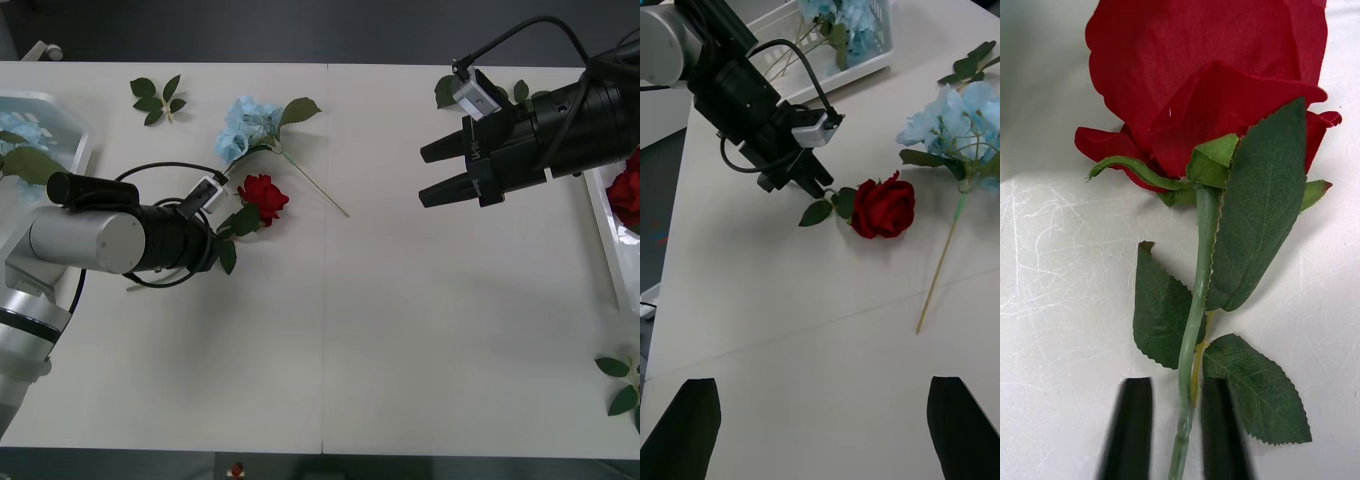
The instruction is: Put the red flowers into the right box and the blue flowers into the left box
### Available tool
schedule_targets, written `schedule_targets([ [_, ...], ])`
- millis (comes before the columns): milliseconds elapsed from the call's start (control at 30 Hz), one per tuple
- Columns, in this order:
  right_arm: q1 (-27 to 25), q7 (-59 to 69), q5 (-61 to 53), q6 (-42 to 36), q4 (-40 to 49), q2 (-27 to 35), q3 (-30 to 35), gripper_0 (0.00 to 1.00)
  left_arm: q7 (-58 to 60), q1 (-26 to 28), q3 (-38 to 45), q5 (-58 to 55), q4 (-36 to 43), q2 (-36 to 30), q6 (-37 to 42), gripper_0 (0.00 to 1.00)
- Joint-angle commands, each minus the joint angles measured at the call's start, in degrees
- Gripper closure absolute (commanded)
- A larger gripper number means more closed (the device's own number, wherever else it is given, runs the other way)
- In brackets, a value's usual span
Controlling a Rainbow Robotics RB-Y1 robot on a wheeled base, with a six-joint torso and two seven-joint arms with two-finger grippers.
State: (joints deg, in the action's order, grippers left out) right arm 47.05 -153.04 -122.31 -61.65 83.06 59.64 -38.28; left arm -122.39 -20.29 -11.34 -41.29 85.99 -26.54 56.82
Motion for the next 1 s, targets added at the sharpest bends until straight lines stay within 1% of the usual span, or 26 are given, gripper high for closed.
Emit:
schedule_targets([
  [33, 0.0, -2.0, -0.2, 0.2, 0.1, 2.2, 0.1, 0.2, 2.5, -2.1, -1.4, 1.2, 0.8, 0.5, -1.1, 0.53],
  [167, 0.1, -2.0, -0.2, 0.2, -0.1, 2.2, 0.1, 0.2, 2.7, -2.1, -1.7, 1.7, 0.8, 0.8, -1.8, 0.43],
  [233, 0.1, -2.0, -0.2, 0.2, -0.1, 2.2, 0.1, 0.2, 2.7, -2.1, -1.7, 2.0, 0.8, 1.2, -1.7, 0.36],
  [333, 0.0, -2.0, -0.2, 0.2, -0.1, 2.2, 0.1, 0.2, 2.9, -2.1, -1.7, 2.5, 0.8, 1.9, -1.7, 0.3],
  [667, 0.0, -2.0, -0.2, 0.2, -0.2, 2.2, 0.1, 0.2, 2.9, -2.6, -1.8, 4.3, 0.8, 3.8, -1.9, 0.3],
  [700, 0.1, -2.0, -0.2, 0.2, -0.3, 2.2, 0.1, 0.2, 2.9, -2.7, -1.8, 4.5, 0.8, 4.0, -2.2, 0.36],
  [733, 0.0, -2.0, -0.2, 0.2, -0.3, 2.2, 0.1, 0.2, 2.9, -2.7, -1.7, 4.6, 0.8, 4.1, -2.2, 0.46],
  [800, 0.1, -2.0, -0.3, 0.2, -0.3, 2.2, 0.1, 0.2, 2.9, -2.7, -1.8, 4.9, 0.8, 4.3, -2.6, 0.5],
  [933, 0.1, -2.0, -0.3, 0.2, -0.2, 2.2, 0.1, 0.2, 2.9, -3.5, -1.8, 5.3, -0.2, 5.1, -2.9, 0.5],
  [967, 0.1, -2.0, -0.2, 0.2, -0.1, 2.2, 0.1, 0.2, 2.9, -3.8, -1.8, 5.3, -1.0, 5.4, -3.6, 0.58],
  [1000, 0.1, -2.0, -0.2, 0.2, 0.0, 2.3, 0.1, 0.21, 2.8, -3.9, -1.8, 5.3, -1.5, 5.5, -4.1, 0.69],
])
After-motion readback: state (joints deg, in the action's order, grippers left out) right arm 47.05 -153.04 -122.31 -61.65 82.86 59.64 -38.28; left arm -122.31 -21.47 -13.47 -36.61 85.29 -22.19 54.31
